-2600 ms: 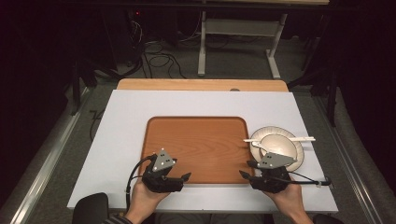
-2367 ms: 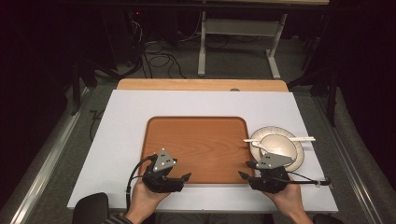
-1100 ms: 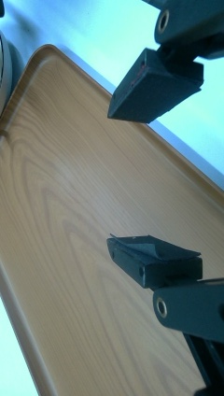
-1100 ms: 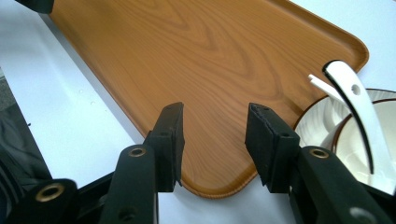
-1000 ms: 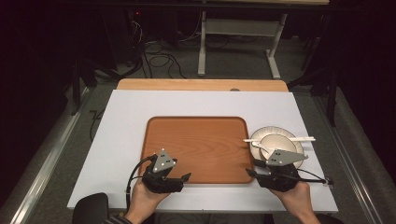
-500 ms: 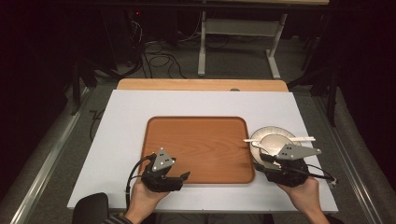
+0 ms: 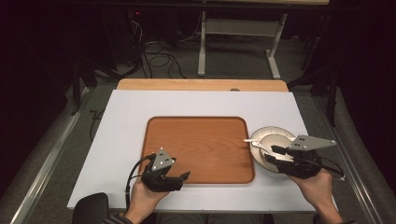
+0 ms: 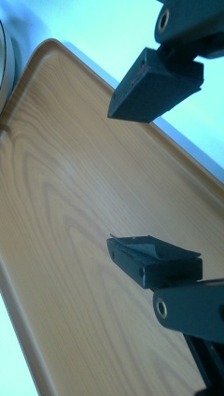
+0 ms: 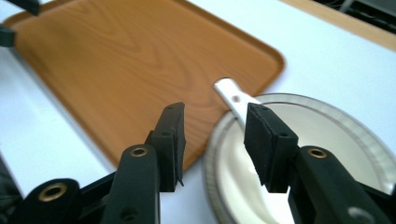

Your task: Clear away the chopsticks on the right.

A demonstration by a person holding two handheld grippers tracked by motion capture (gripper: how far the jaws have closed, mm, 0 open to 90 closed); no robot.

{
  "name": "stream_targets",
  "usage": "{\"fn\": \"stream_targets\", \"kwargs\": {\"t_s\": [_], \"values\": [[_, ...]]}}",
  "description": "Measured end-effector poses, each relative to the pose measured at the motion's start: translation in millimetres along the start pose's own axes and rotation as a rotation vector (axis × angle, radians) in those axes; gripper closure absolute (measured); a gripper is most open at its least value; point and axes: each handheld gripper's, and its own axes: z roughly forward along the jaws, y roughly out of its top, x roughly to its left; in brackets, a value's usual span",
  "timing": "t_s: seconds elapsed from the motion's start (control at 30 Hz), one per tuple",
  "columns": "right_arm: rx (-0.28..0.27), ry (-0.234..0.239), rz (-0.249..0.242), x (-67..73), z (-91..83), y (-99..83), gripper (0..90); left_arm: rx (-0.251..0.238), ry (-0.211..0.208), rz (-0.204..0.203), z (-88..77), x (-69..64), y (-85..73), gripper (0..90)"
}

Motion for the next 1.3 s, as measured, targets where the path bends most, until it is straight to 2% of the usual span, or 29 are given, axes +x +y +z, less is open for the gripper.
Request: {"fn": "stream_targets", "kwargs": {"t_s": [0.23, 0.4, 0.43, 0.57, 0.6, 0.7, 0.83, 0.87, 0.93, 1.03, 1.3], "values": [[0.028, -0.038, 0.018, -23.4, -7.8, 8.6, 63.6, 0.002, -0.001, 0.004, -0.4, -0.7, -0.3, 32.1], [0.049, -0.056, 0.002, -34.0, -10.7, 13.4, 63.6, 0.006, -0.001, 0.002, 0.8, 0.4, -0.4, 32.1], [0.061, -0.071, 0.01, -41.3, -12.1, 15.9, 63.6, 0.005, 0.0, 0.0, 0.6, 0.0, -0.7, 32.1], [0.073, -0.093, 0.024, -51.1, -12.9, 18.6, 63.6, 0.004, -0.004, 0.0, 0.1, -0.3, -0.6, 32.1], [0.085, -0.098, 0.04, -58.8, -13.0, 20.6, 63.7, 0.005, -0.002, 0.001, 0.0, -0.7, -0.6, 32.1], [0.09, -0.101, 0.042, -64.0, -12.3, 22.0, 64.0, 0.002, -0.002, -0.002, -0.3, -0.8, -0.5, 32.1], [0.134, -0.119, 0.038, -81.6, -9.2, 25.7, 67.2, 0.01, -0.003, -0.001, 1.5, -0.1, -0.7, 32.1], [0.134, -0.119, 0.038, -81.6, -9.2, 25.7, 67.2, 0.01, -0.003, -0.001, 1.5, -0.1, -0.7, 32.1], [0.175, -0.125, 0.046, -96.1, -5.3, 26.6, 72.5, 0.011, -0.004, 0.001, 2.0, 0.0, -0.6, 32.1], [0.251, -0.152, 0.058, -110.2, 3.9, 25.4, 75.2, 0.01, -0.003, 0.003, 1.9, -0.6, -0.7, 32.1], [0.422, -0.186, 0.049, -130.1, 30.2, 13.0, 75.7, 0.014, -0.001, 0.0, 3.0, -0.4, -0.8, 32.1]]}}
